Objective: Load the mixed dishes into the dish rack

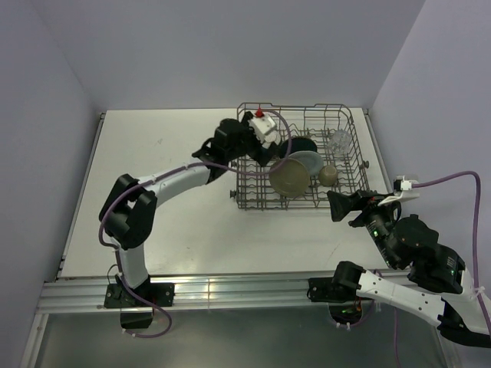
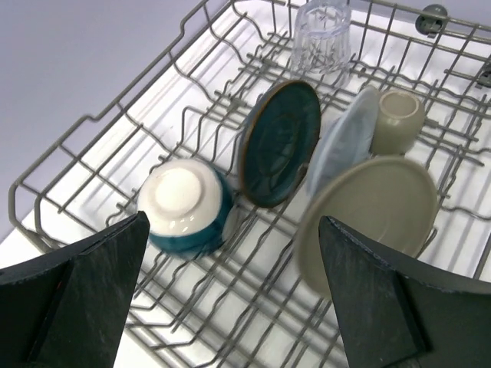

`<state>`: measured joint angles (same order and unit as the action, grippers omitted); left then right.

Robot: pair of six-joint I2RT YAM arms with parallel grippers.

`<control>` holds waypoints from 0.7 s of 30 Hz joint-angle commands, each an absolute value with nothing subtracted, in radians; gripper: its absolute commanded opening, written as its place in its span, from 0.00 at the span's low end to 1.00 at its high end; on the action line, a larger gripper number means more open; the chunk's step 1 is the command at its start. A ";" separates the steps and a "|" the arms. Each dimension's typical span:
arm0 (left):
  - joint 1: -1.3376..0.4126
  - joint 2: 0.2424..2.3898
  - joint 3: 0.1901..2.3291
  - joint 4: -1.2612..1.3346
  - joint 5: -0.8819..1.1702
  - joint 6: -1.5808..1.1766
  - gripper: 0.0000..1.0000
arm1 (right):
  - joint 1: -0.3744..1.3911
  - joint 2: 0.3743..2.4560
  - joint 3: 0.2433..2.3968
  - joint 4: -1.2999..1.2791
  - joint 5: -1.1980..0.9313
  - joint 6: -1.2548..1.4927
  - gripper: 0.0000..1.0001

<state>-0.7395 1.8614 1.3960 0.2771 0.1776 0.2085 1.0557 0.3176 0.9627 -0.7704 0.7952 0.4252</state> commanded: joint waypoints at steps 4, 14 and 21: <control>-0.548 1.876 1.433 0.275 0.720 0.058 0.97 | 1.055 0.319 0.962 -0.729 0.810 0.408 1.00; -0.523 2.003 1.517 0.153 0.899 0.091 0.94 | 1.055 0.316 0.962 -0.715 0.813 0.388 1.00; -0.526 2.040 1.523 0.130 0.908 0.106 0.94 | 1.057 0.305 0.973 -0.718 0.808 0.382 1.00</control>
<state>-0.5270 2.0277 1.4891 0.1329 0.8482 0.0895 1.0557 0.3172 0.9611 -0.7544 0.7956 0.3946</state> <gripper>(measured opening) 0.944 0.994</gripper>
